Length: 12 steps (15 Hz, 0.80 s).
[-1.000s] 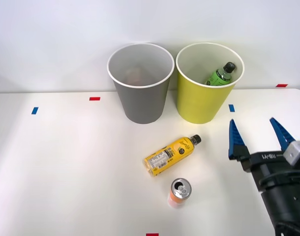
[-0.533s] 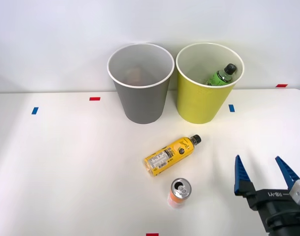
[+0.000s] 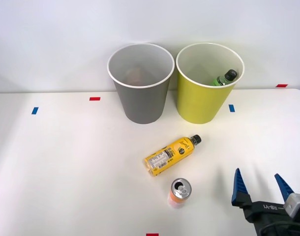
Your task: Put cans in the gray bin, plastic bottles in the light green bin
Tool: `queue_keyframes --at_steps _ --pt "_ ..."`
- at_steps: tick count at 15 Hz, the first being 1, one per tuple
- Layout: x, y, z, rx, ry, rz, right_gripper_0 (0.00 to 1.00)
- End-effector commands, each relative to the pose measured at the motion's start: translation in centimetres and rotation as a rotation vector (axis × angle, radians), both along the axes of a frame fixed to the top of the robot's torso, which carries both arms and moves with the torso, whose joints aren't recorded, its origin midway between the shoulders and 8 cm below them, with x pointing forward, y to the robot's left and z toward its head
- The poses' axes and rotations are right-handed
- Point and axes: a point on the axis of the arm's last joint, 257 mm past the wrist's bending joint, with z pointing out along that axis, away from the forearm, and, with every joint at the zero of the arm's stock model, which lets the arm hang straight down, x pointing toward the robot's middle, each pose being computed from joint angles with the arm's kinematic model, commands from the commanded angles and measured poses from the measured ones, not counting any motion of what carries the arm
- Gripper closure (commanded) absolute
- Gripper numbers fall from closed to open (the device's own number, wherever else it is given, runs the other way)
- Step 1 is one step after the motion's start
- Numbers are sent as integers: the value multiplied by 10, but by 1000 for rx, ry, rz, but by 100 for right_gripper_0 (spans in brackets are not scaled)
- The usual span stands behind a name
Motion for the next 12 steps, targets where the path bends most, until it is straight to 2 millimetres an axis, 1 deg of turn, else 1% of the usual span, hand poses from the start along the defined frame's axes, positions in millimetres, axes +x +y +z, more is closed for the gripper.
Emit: queue_keyframes --at_steps 1,3,5,8,10,12 --pt "-4 -2 -17 -25 34 -14 0" --pt "-6 -5 -30 -49 58 -15 0" --pt "0 -2 -33 -41 53 -30 0" --pt "16 0 -26 -81 23 -38 0" --pt "19 3 -21 -51 4 -40 0" --pt "17 7 -18 -24 -15 -35 0"
